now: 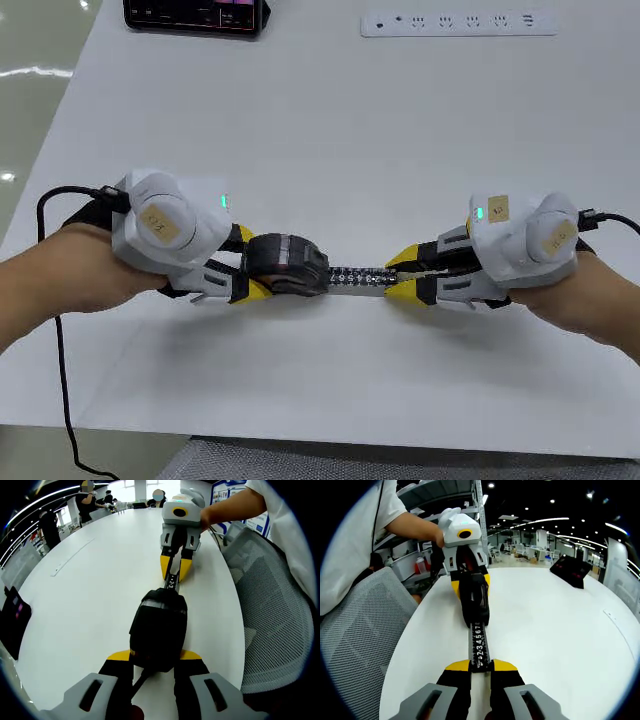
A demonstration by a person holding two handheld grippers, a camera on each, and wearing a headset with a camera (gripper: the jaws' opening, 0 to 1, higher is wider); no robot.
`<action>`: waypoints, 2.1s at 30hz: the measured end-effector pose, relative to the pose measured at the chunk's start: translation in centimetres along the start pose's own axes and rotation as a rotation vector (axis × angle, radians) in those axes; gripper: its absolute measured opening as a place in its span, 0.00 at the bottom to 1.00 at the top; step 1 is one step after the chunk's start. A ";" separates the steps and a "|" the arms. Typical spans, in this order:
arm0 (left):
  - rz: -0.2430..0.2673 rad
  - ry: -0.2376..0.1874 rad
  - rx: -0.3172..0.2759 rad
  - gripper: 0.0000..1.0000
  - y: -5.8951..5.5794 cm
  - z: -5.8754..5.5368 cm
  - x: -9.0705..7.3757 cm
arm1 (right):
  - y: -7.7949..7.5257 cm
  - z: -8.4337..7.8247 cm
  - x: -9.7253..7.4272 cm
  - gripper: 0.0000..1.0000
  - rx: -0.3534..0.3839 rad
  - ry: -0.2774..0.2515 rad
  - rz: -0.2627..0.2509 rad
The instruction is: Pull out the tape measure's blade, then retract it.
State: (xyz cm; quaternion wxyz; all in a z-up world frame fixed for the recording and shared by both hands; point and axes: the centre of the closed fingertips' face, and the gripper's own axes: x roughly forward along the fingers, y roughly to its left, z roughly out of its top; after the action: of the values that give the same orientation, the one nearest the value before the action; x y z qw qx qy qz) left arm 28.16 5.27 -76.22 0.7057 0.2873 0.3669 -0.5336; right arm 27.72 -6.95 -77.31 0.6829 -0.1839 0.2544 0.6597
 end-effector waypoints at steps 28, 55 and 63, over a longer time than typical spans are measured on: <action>-0.002 0.002 0.005 0.26 0.0 0.0 0.0 | 0.0 -1.8 -2.7 0.10 -0.001 0.044 -0.038; -0.001 0.005 0.007 0.26 0.0 0.0 0.1 | -0.6 -3.8 -5.3 0.10 0.005 0.078 -0.076; -0.001 0.006 0.007 0.26 0.0 0.0 0.1 | -0.6 -4.4 -6.1 0.10 0.004 0.093 -0.080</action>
State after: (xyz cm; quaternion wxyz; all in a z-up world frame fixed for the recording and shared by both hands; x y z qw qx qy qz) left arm 28.15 5.25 -76.28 0.7034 0.2914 0.3673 -0.5343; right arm 27.87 -14.54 -77.33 0.6965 -0.2230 0.2795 0.6221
